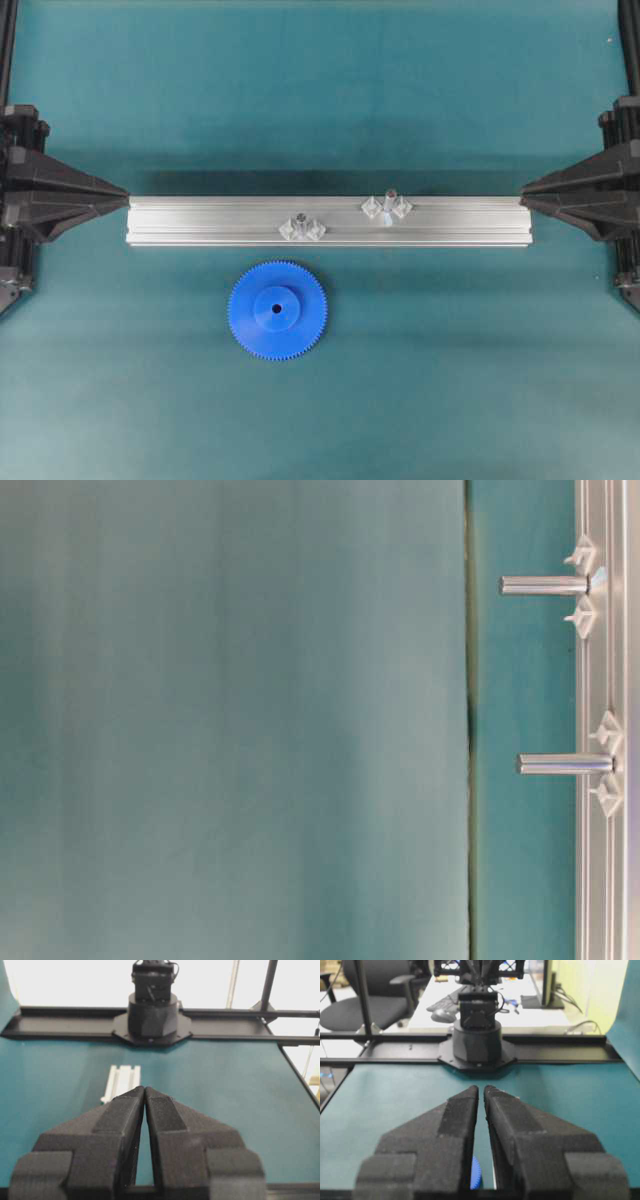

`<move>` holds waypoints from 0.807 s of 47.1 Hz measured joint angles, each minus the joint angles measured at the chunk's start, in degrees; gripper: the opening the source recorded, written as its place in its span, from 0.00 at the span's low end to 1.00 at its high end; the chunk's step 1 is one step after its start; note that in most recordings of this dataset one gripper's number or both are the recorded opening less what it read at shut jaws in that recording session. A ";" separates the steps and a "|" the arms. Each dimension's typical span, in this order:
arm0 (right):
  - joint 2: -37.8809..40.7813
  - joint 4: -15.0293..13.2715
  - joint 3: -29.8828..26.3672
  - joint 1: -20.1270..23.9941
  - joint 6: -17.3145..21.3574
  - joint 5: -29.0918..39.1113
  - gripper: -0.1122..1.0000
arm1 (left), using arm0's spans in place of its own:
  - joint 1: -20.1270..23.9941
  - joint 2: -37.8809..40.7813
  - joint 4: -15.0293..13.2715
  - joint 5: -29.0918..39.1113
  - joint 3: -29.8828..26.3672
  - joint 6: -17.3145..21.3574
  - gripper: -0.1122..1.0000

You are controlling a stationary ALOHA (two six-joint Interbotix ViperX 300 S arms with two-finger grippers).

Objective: Find the location of the shaft and insert the large gear.
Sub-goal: 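Move the left gripper toward the blue gear in front of the rail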

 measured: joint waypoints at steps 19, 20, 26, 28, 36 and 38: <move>-0.26 1.58 0.26 -1.76 1.05 5.98 0.09 | -0.62 4.22 0.53 4.13 -0.44 -1.23 0.09; -0.35 1.58 0.26 -1.93 1.23 6.15 0.09 | -0.62 4.31 0.53 4.39 -0.53 -1.23 0.09; -0.70 1.58 0.44 -3.08 1.41 7.12 0.09 | -0.88 5.45 0.53 6.06 -1.76 -1.32 0.09; -0.62 1.67 0.44 -3.52 1.41 7.65 0.09 | -0.97 6.24 0.62 6.33 -2.20 -1.23 0.09; -0.70 1.58 0.44 -4.57 1.41 9.76 0.09 | -1.49 10.55 0.53 6.86 -3.87 -1.23 0.09; -0.62 1.67 0.44 -4.75 1.41 10.37 0.09 | -1.76 11.60 0.62 6.94 -4.22 -1.49 0.09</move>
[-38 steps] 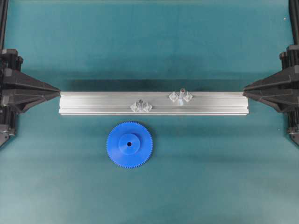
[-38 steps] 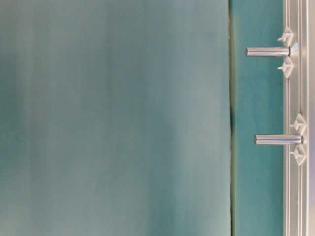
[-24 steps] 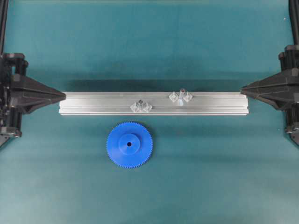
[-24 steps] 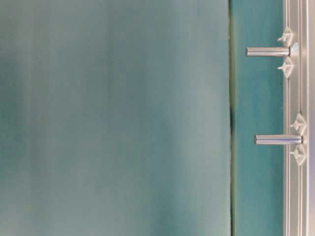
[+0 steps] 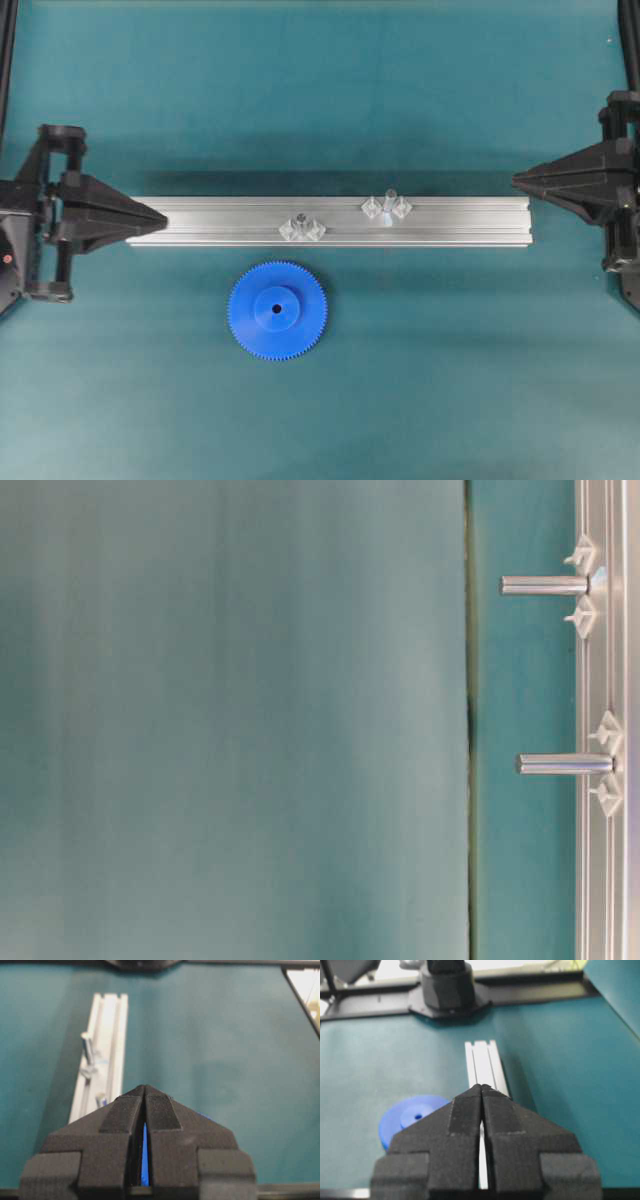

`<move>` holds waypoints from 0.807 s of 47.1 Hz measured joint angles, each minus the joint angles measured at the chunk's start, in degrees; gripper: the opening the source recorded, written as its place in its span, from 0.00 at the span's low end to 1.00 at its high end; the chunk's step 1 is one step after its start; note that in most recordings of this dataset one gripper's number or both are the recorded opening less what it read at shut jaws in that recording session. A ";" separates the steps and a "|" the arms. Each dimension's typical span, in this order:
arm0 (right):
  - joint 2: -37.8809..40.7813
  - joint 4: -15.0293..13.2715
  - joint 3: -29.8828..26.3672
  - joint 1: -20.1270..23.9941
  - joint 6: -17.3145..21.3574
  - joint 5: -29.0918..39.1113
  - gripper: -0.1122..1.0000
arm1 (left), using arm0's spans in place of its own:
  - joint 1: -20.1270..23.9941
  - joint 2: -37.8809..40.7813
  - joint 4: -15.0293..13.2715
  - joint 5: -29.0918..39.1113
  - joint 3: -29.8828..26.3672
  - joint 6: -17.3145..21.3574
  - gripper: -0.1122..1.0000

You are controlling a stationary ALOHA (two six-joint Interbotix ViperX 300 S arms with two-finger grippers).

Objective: Find the location of the shaft and insert the large gear.
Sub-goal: 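Move the left gripper toward the blue gear in front of the rail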

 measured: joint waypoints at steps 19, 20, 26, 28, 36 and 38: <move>0.00 -0.09 0.00 -0.70 0.44 7.82 0.09 | -3.08 8.35 -0.09 9.49 -5.45 -4.13 0.09; 0.09 -0.09 0.00 -0.79 0.44 8.09 0.09 | -3.16 8.53 0.00 10.02 -5.80 -4.13 0.09; 0.00 -0.09 0.00 -1.41 1.14 8.88 0.09 | -3.34 9.84 0.00 12.22 -7.29 -4.48 0.09; 0.00 0.00 0.00 -1.58 1.32 9.05 0.09 | -3.52 10.55 0.00 12.22 -7.65 -4.57 0.09; -0.09 0.00 0.09 -2.11 1.67 9.05 0.09 | -3.87 12.57 0.00 12.22 -8.09 -4.57 0.09; -0.09 -0.09 0.26 -2.29 1.67 9.23 0.09 | -3.87 13.01 0.00 12.13 -8.09 -4.57 0.09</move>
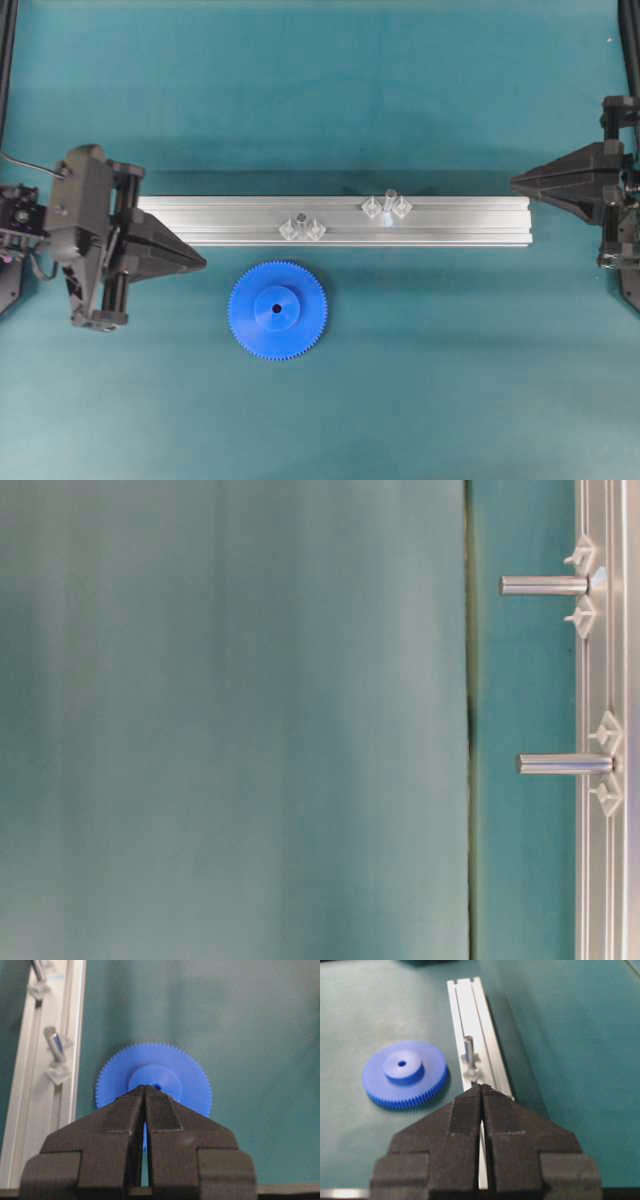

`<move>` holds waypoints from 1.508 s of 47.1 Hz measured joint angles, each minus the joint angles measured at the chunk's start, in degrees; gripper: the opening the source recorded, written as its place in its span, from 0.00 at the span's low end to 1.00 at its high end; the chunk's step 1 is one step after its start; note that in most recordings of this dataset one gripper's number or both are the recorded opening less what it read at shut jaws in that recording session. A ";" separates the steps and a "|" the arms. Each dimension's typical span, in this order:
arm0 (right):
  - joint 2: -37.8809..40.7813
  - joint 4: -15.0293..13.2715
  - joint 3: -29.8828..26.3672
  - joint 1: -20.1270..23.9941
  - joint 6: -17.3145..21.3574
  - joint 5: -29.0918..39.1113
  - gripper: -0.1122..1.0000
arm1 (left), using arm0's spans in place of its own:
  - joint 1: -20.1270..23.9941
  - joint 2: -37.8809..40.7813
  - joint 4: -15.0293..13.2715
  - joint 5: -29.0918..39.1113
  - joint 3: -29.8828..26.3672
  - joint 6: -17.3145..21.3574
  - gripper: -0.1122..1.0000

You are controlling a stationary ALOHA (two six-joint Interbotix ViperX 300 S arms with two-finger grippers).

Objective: Find the location of the shaft and insert the large gear.
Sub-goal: 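Move the left gripper toward the blue gear in front of the rail, then lower the open left gripper over the blue gear's hub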

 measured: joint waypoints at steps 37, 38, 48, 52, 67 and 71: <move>-0.26 0.09 1.67 -2.02 0.00 3.16 0.09 | -0.09 17.75 0.00 3.34 -9.40 -1.23 0.09; -0.26 0.09 1.67 -2.11 0.00 3.16 0.09 | -0.09 18.19 0.00 3.43 -9.67 -1.23 0.09; -0.53 0.00 1.67 -2.55 0.09 3.16 0.09 | -0.09 21.88 0.00 4.92 -12.04 -1.23 0.09; -0.53 0.09 1.67 -2.55 0.09 3.16 0.09 | -0.09 23.29 0.00 6.86 -13.36 -1.23 0.09; -0.62 0.00 1.85 -2.55 0.00 3.16 0.09 | -0.18 29.62 0.00 15.21 -19.60 -0.70 0.09; -0.62 0.09 2.02 -2.55 0.09 3.16 0.09 | -0.26 30.76 0.00 16.00 -20.65 -0.70 0.09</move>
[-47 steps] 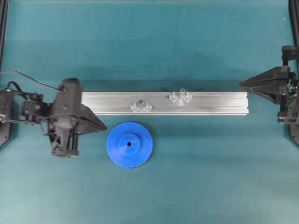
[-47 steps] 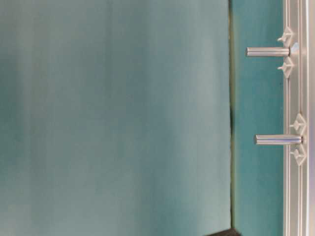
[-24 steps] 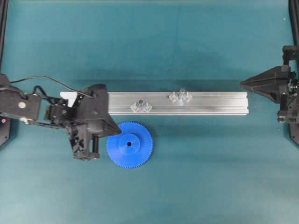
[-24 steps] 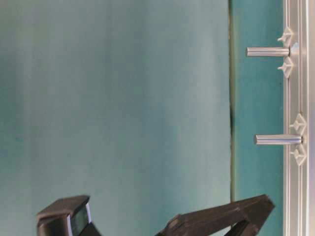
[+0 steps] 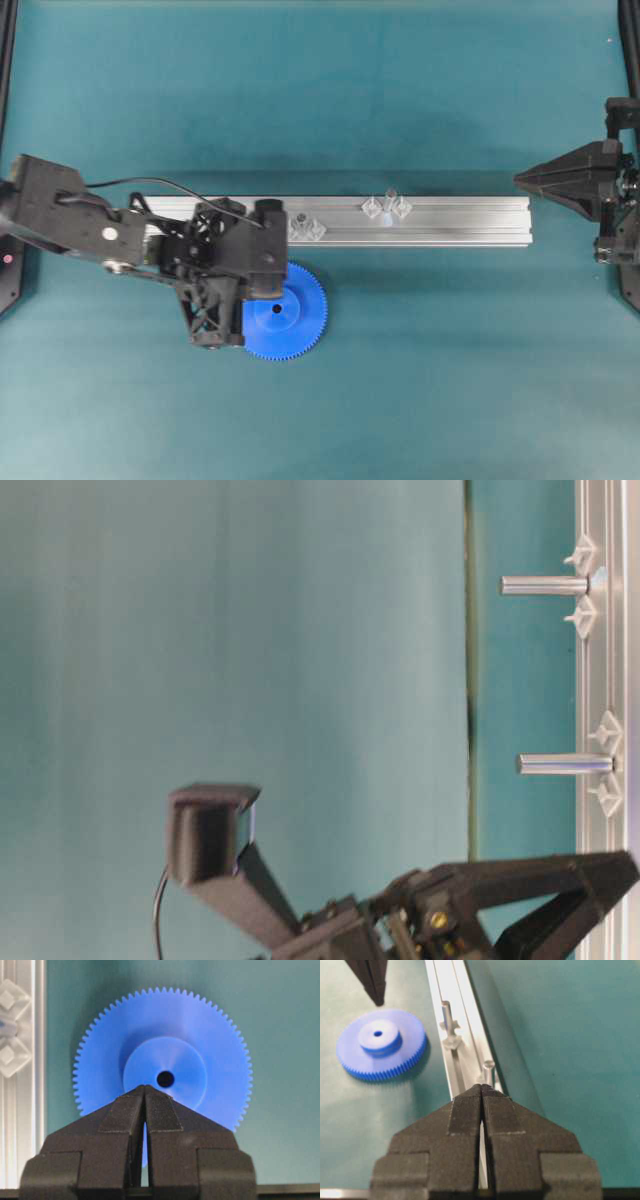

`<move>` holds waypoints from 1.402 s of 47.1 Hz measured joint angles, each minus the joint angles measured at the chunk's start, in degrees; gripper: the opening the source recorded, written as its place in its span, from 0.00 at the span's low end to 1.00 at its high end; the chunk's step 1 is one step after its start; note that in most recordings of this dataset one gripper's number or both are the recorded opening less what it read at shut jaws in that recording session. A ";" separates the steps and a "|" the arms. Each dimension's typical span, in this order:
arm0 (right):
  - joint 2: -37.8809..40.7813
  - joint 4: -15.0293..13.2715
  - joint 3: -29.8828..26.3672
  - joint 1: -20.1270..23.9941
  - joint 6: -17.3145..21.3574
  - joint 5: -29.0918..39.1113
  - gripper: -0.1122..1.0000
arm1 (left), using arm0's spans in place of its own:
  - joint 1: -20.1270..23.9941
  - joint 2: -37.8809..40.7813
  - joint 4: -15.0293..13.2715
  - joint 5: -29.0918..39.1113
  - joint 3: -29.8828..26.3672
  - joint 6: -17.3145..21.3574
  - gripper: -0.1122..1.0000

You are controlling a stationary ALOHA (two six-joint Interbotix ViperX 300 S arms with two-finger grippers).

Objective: Find the location of the shaft and insert the large gear.
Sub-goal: 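Lower the open left gripper over the blue gear's hub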

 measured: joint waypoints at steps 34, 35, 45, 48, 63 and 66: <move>-0.53 0.00 0.35 -0.09 0.00 0.09 0.09 | -1.58 8.17 0.18 13.18 -10.81 0.18 0.09; -0.62 -0.09 0.35 -0.09 -0.09 0.09 0.09 | -1.58 8.35 0.18 13.89 -10.99 0.09 0.09; -1.32 0.00 0.62 -0.09 -0.09 0.18 0.09 | -1.58 9.58 0.26 17.49 -12.66 0.26 0.09; -1.41 0.00 0.79 -0.09 -0.09 0.09 0.09 | -1.58 9.67 0.26 17.75 -13.10 0.18 0.09; -1.76 0.00 1.05 0.00 -0.09 0.09 0.09 | -1.58 9.67 0.26 18.90 -13.45 1.76 0.09; -1.85 0.00 1.05 -0.09 0.00 0.09 0.09 | -1.58 9.67 0.26 18.98 -13.45 3.43 0.09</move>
